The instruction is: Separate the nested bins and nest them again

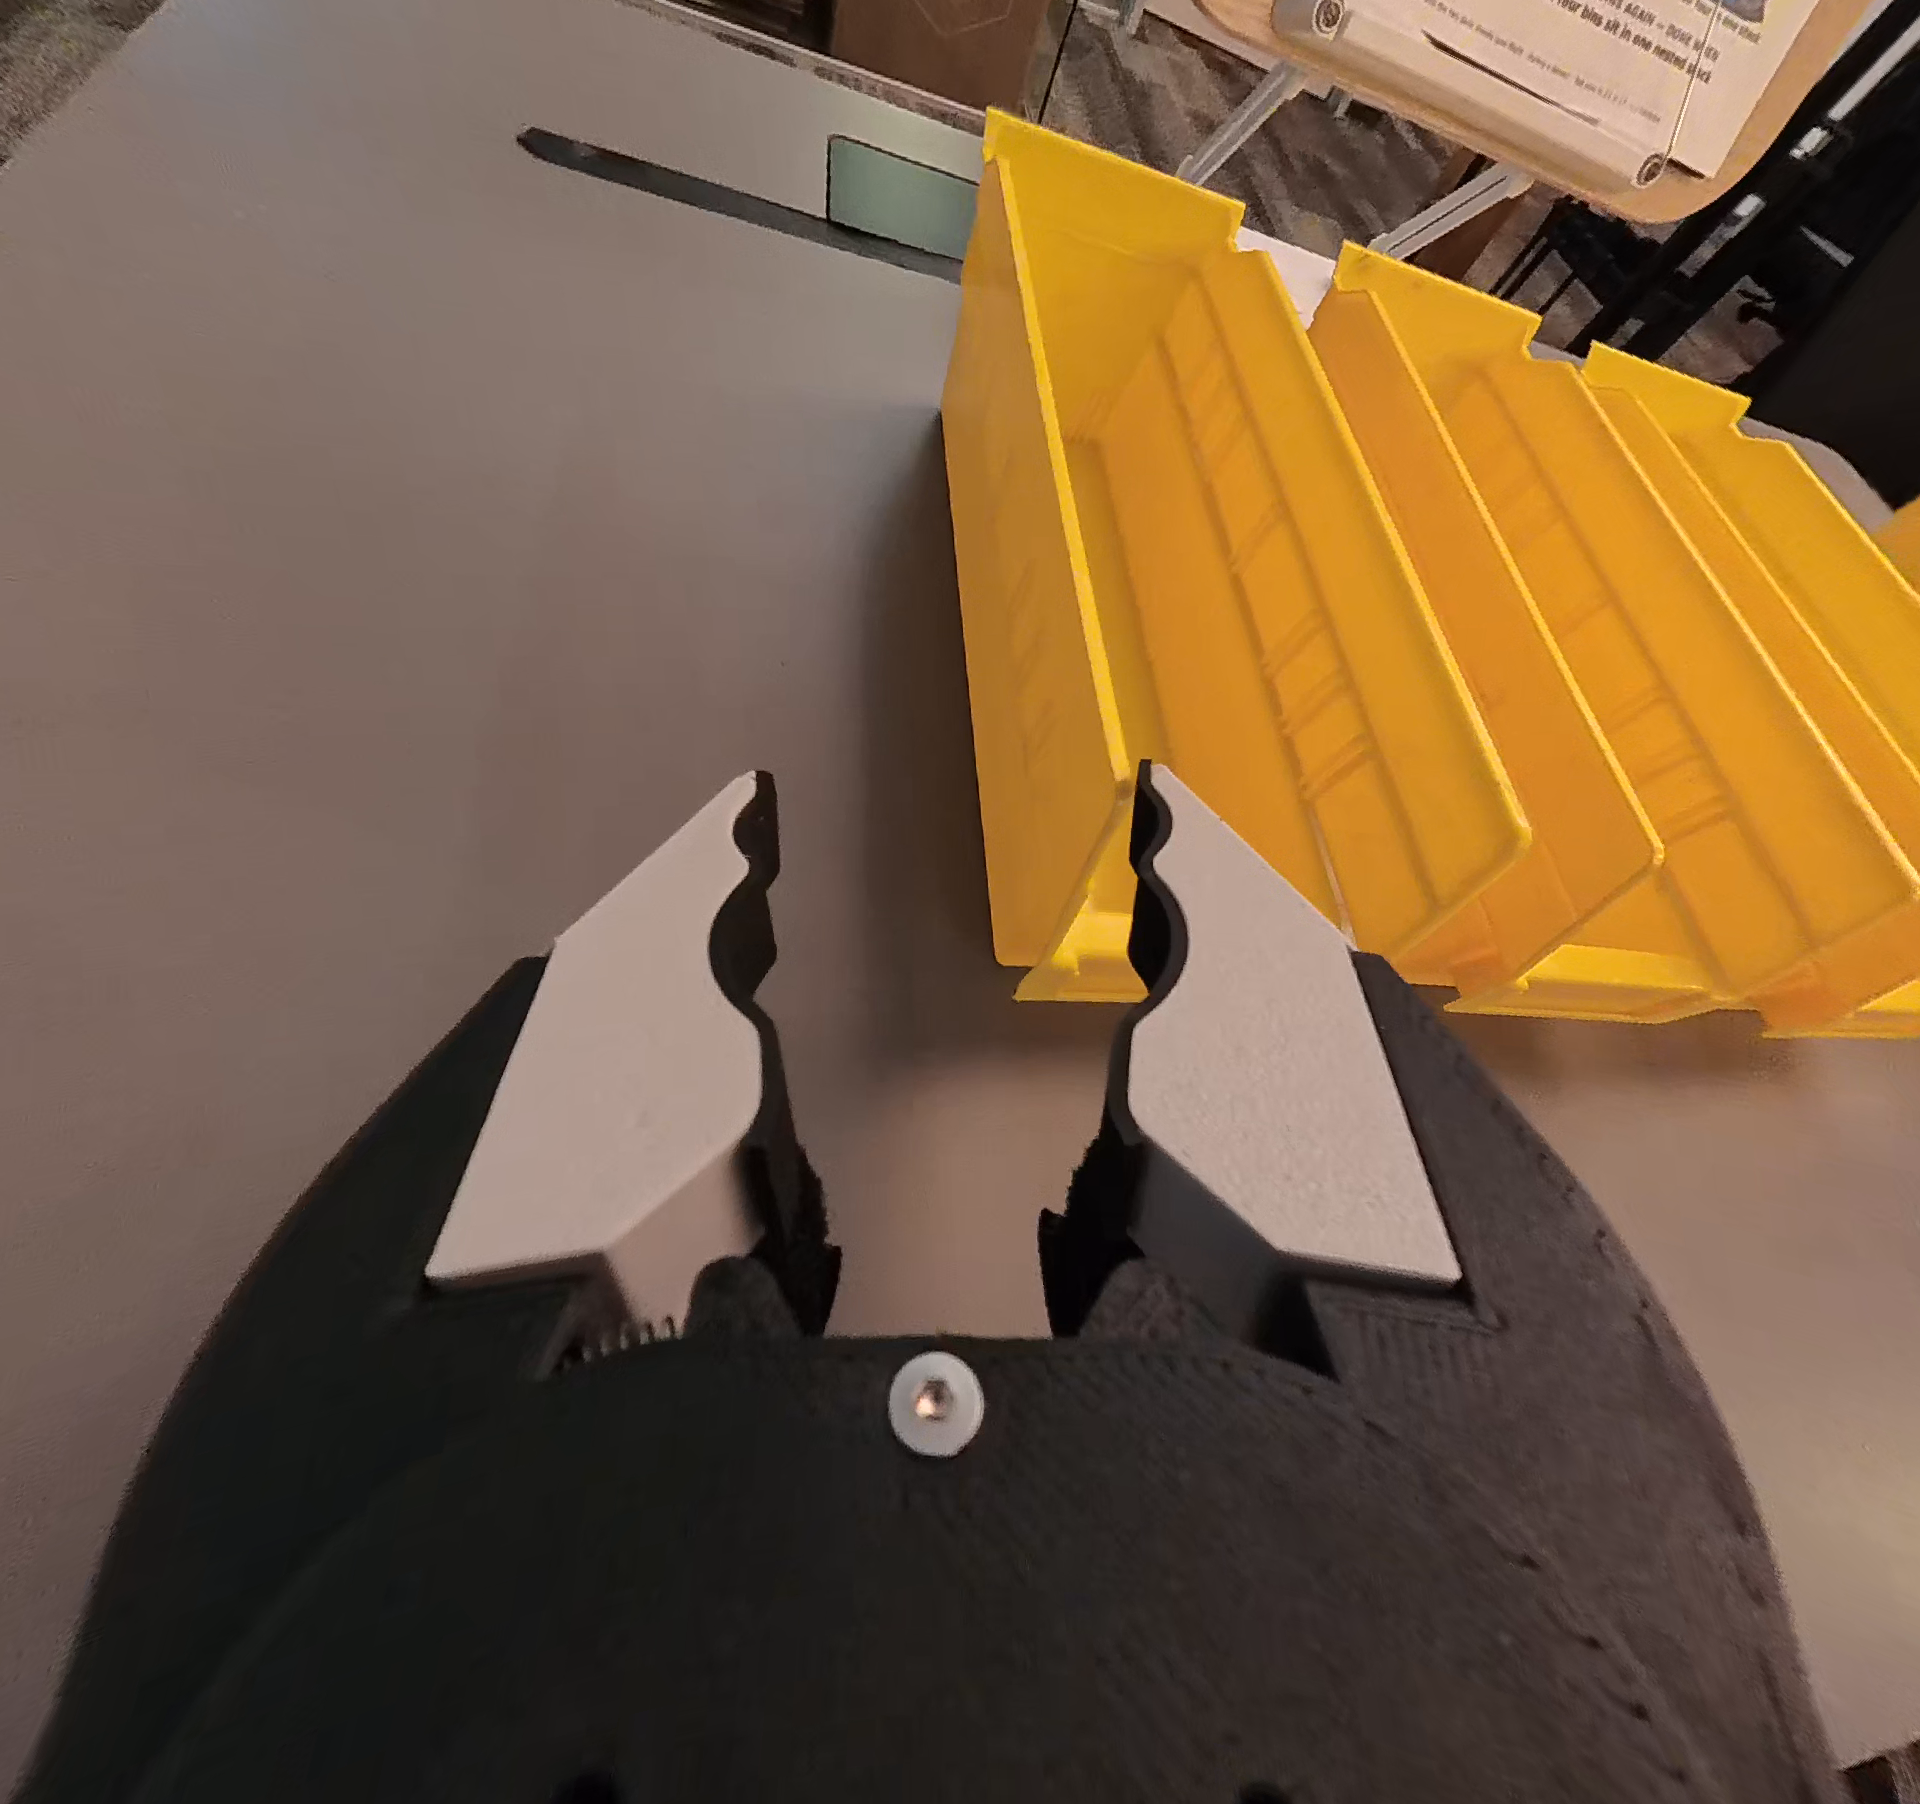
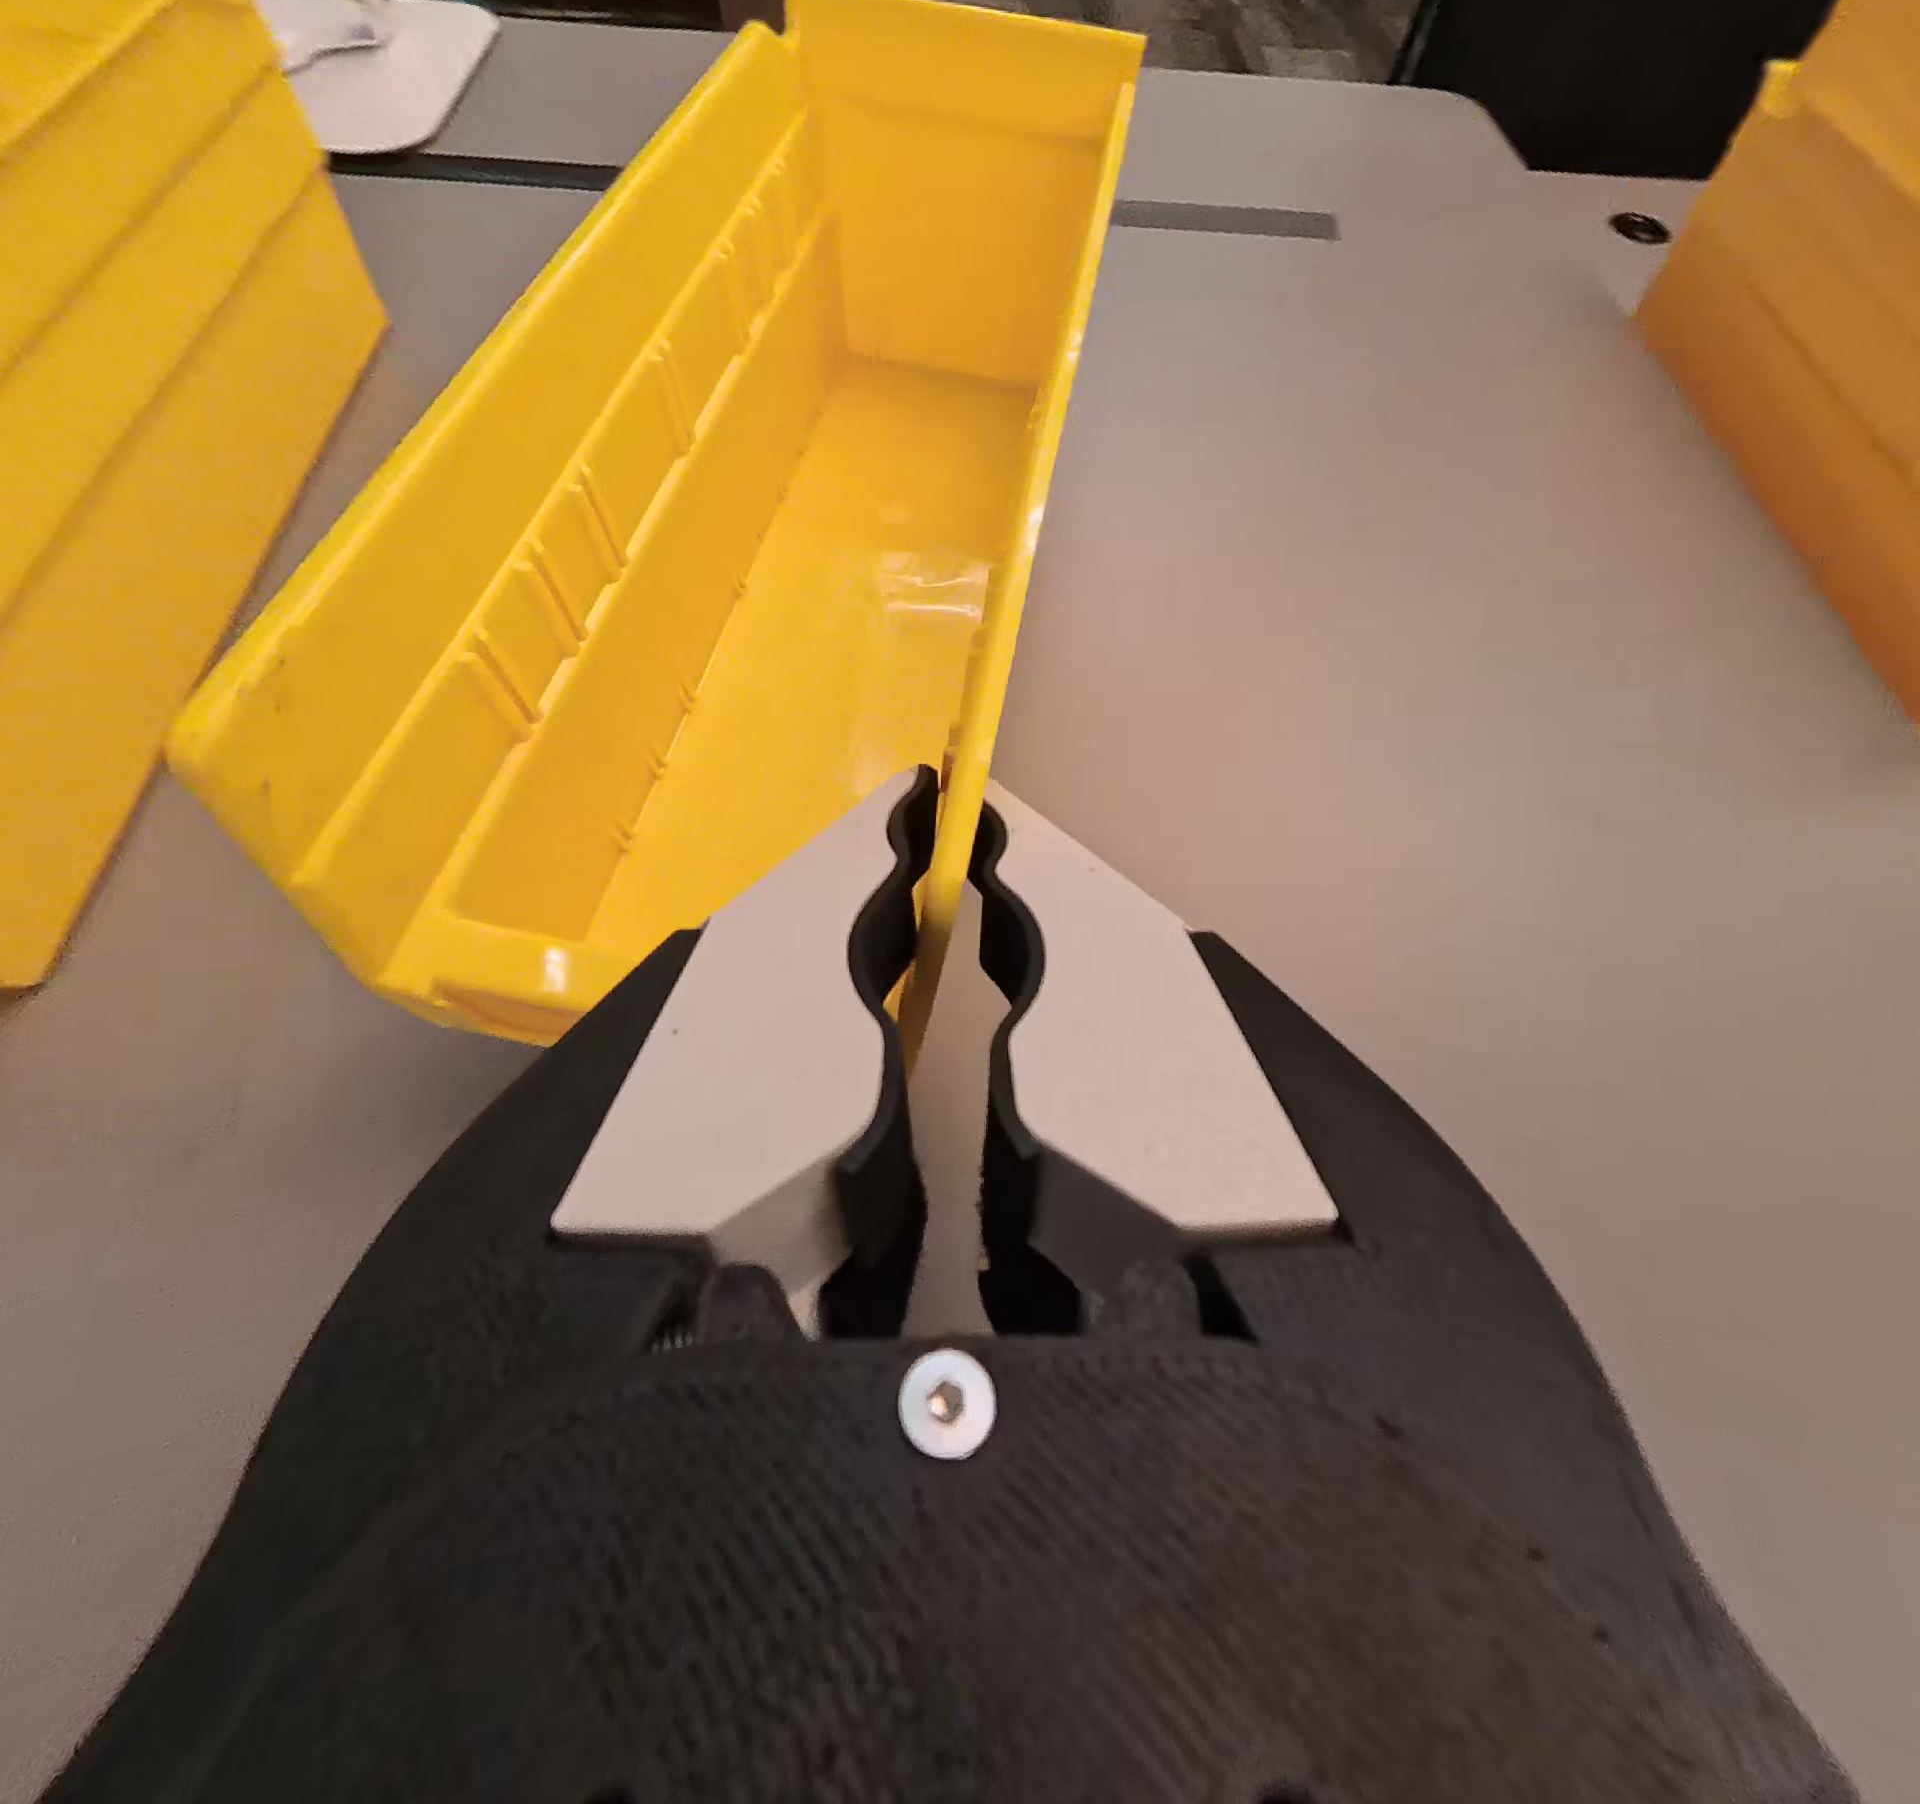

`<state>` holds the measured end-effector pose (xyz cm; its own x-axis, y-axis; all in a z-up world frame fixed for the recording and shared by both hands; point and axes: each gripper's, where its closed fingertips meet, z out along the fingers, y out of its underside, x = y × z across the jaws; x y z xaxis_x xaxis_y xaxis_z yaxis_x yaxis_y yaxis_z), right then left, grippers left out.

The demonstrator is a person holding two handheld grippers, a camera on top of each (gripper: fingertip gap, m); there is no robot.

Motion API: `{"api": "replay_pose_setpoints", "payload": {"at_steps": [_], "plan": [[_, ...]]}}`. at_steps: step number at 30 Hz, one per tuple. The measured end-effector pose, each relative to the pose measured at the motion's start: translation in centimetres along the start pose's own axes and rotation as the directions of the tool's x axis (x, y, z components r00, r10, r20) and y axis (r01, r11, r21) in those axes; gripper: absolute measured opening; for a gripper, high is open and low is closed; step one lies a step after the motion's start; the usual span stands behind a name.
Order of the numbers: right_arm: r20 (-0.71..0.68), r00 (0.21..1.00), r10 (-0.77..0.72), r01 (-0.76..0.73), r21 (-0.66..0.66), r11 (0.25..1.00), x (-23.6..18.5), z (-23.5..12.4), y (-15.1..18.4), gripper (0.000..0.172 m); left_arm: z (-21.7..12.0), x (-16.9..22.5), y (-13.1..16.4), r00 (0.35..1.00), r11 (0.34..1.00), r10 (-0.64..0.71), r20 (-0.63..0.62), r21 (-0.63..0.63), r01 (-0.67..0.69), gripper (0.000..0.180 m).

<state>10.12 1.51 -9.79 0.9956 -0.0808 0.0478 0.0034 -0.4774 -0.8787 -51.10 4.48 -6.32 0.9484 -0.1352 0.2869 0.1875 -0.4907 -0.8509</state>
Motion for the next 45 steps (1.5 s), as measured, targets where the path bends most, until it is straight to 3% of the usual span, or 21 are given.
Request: {"api": "replay_pose_setpoints", "payload": {"at_steps": [6, 12, 17, 26, 35, 39, 45], "plan": [[0.073, 0.997, -0.016, 0.015, 0.008, 1.000, -3.6, -0.3, -0.1, 0.003, -0.1, 0.2, -0.3, 1.000, 1.000, 0.003, -0.019, 0.006, -0.002, 0.068], [0.092, 0.995, -0.032, 0.031, 0.009, 0.999, -4.9, -0.2, -0.2, 0.003, 1.0, 2.5, -0.1, 0.991, 1.000, -0.016, -0.130, -0.011, 0.014, 0.068], [0.110, 0.993, -0.032, 0.030, 0.019, 0.999, -5.5, -0.2, -0.3, 0.003, 2.4, 2.9, 0.7, 0.994, 0.997, 0.034, -0.103, -0.064, -0.040, 0.066], [0.130, 0.991, -0.032, 0.028, 0.031, 0.999, -5.8, 0.0, -0.4, 0.004, 3.5, 1.6, 1.9, 0.998, 0.993, -0.010, -0.067, -0.120, 0.002, 0.048], [0.139, 0.990, -0.003, -0.004, 0.055, 0.998, -6.4, 0.4, -0.3, 0.011, 3.5, 1.6, 2.0, 0.996, 0.993, -0.043, -0.080, -0.112, 0.034, 0.047], [0.160, 0.987, 0.006, -0.029, 0.141, 0.990, -6.6, -0.6, -1.3, 0.027, 3.2, 2.0, 1.8, 0.991, 0.994, -0.054, -0.120, -0.099, 0.042, 0.051], [0.128, 0.992, -0.010, -0.030, 0.304, 0.952, -4.8, -2.8, -1.8, 0.034, 1.6, 2.0, 0.5, 0.990, 1.000, -0.008, -0.138, -0.023, 0.005, 0.058]]}}
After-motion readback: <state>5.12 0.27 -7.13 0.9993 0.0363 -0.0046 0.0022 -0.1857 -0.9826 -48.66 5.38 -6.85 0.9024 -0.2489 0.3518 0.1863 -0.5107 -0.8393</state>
